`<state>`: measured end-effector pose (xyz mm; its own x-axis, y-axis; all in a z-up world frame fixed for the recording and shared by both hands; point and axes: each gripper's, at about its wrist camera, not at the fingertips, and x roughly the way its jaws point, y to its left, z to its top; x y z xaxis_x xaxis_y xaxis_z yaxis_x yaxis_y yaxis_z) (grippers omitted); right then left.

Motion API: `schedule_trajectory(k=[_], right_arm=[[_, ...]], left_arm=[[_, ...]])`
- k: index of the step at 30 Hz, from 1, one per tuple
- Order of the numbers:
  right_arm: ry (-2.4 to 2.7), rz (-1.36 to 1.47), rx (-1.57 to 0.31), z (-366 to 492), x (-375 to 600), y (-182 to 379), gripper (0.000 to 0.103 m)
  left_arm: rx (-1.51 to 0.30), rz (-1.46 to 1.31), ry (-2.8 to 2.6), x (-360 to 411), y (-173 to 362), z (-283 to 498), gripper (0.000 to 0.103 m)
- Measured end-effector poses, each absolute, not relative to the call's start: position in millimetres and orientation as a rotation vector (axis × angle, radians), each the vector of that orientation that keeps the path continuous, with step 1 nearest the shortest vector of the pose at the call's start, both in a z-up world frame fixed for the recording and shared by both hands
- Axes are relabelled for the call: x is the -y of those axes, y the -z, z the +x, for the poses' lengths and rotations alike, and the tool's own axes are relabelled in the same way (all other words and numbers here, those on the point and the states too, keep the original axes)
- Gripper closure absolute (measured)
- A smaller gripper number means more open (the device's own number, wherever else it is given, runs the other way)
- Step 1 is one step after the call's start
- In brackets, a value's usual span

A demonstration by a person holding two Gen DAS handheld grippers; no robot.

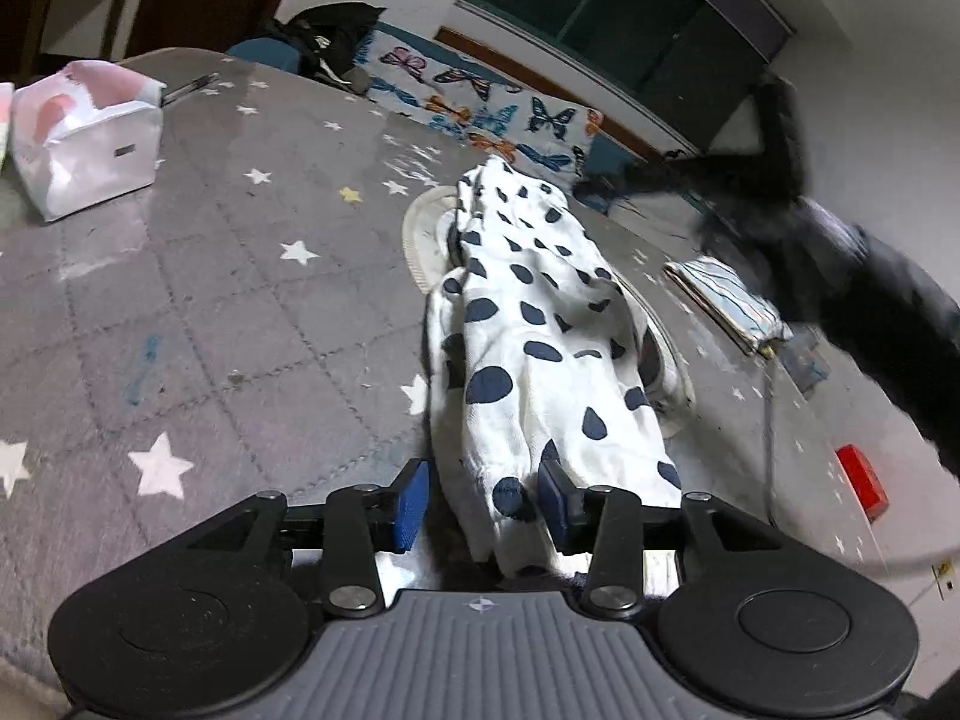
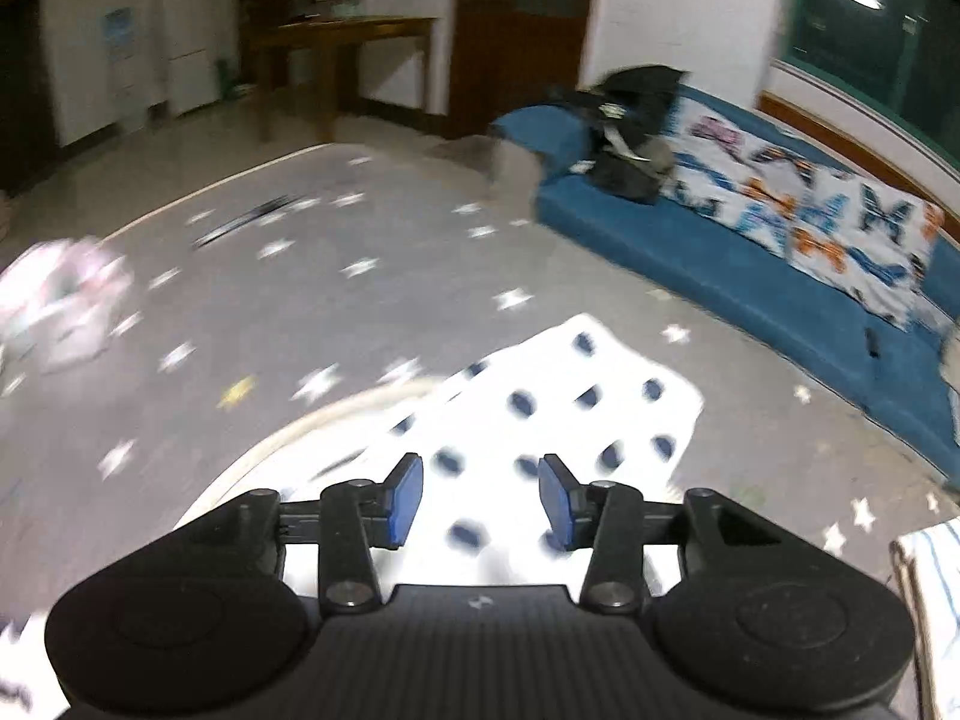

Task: Fold clothes

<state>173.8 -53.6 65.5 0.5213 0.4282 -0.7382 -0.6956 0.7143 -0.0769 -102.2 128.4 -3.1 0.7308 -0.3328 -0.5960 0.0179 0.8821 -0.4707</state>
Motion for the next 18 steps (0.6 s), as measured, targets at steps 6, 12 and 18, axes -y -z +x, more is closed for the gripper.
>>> schedule_trajectory(k=[6,12,18], right_arm=[[-0.878,-0.428,-0.759,84.5,68.5,-59.6,0.058],[-1.056,-0.464,-0.711,6.3,75.6,-57.7,0.055],[-1.216,-0.512,-0.677,-48.1,58.2,-41.7,0.048]], left_arm=[[-0.745,-0.466,0.216,-123.7,-0.5,-100.6,0.078],[-0.773,-0.507,0.226,-125.7,-5.7,-92.8,0.086],[-0.788,-0.622,0.252,-131.3,-15.1,-81.0,0.089]])
